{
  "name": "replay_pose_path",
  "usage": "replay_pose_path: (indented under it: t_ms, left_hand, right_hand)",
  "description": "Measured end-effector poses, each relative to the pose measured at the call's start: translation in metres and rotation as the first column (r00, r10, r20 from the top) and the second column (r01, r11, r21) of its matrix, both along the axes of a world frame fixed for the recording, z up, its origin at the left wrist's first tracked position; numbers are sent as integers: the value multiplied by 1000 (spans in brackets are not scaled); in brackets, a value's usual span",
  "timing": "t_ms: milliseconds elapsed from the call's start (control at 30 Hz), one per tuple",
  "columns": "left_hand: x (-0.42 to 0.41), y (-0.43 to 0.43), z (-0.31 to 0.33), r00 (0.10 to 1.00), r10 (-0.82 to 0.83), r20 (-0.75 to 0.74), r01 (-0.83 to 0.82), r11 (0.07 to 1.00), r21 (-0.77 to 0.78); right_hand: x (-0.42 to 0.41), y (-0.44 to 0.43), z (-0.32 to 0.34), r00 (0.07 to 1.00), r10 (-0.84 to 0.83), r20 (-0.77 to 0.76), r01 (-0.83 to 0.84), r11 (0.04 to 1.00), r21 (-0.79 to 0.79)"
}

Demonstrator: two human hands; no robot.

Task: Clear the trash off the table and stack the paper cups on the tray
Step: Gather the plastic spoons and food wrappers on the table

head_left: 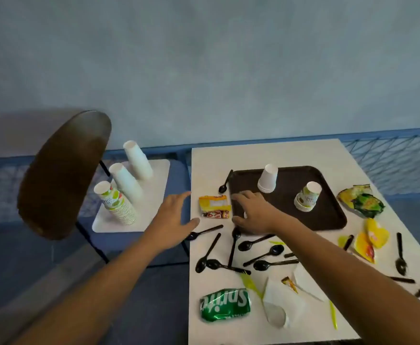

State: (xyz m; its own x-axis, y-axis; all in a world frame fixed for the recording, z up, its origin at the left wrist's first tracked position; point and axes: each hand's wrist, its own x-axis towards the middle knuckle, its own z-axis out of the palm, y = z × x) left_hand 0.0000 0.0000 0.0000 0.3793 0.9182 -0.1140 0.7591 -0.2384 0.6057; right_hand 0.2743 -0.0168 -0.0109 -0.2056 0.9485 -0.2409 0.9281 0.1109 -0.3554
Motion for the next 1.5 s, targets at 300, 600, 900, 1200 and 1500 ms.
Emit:
replay_pose_path:
  t_ms: [300,600,900,1200,1500]
  left_hand:
    - [20,59,-63,998,70,10,-63,944,-324]
    - [25,126,-129,993,111,36,-82,882,-463]
    - [22,158,-156,982,157,101,-92,878,-469]
    - [38,181,-162,858,370,356,-71,772,-632]
    - [23,182,-167,744,534,402,-217,762,-611]
  right_hand:
    - [-46,65,-85,985,-172,26,173,980,-99]
    - [-76,120,-165,962,-130,241,164,978,-127]
    - [-83,121,-176,947,-304,103,291,949,124]
    - [-98,139,-130,450,-564,-692,577,775,-256]
    - [-56,198,-151,746,-623,-234,648,760,43]
